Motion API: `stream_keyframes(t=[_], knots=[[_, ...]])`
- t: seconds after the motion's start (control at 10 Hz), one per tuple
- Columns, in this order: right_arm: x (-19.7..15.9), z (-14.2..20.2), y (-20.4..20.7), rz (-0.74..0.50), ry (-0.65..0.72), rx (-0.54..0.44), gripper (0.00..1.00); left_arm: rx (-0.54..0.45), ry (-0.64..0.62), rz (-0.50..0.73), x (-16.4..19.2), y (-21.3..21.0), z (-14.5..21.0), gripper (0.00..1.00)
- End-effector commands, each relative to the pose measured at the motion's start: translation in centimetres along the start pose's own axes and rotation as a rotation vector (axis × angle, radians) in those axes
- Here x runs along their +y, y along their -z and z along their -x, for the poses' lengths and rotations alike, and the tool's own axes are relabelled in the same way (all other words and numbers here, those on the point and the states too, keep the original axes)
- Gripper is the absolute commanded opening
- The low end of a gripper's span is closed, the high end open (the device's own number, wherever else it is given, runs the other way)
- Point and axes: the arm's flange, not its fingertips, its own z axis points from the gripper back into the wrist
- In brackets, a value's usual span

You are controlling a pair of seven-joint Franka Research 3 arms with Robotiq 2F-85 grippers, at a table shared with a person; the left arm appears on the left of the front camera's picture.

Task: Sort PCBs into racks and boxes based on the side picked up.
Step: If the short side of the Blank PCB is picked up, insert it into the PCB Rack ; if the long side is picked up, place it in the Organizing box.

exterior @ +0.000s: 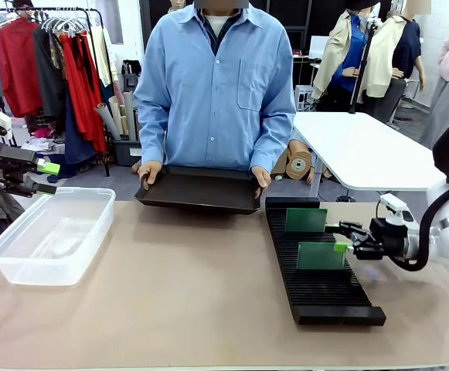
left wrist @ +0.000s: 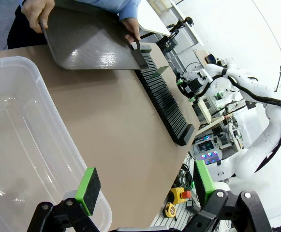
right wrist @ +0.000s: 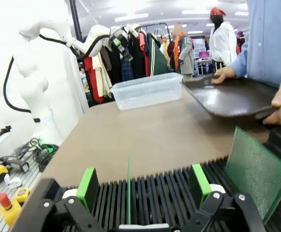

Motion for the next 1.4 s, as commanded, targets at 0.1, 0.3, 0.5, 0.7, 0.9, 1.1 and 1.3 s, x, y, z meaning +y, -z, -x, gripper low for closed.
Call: stream_keyframes(t=[0.1, 0.3, 0.5, 0.7, 0.9, 1.1, 1.3], knots=[[1.4, -6.4, 3.0, 0.01, 0.116, -0.023, 1.0, 0.001, 0.001, 0.002, -0.2, -0.1, -0.1, 1.0], [2.4, -10.3, 4.3, 0.096, 0.35, 0.052, 1.0, 0.001, 0.001, 0.002, -0.2, -0.1, -0.1, 1.0], [4.1, -13.0, 5.3, 0.145, 0.597, 0.091, 1.0, 0.001, 0.001, 0.002, -0.2, -0.1, -0.1, 1.0], [6.1, -15.0, 5.0, 0.174, 0.846, 0.117, 1.0, 0.001, 0.001, 0.002, -0.2, -0.1, -0.1, 1.0], [7.4, -15.6, 4.2, 0.197, 1.019, 0.119, 1.0, 0.001, 0.001, 0.002, -0.2, -0.1, -0.1, 1.0], [8.1, -15.4, 3.0, 0.192, 1.127, 0.104, 1.0, 0.001, 0.001, 0.002, -0.2, -0.1, -0.1, 1.0], [8.4, -15.5, 2.5, 0.161, 1.151, 0.066, 1.0, 0.001, 0.001, 0.002, -0.2, -0.1, -0.1, 1.0]])
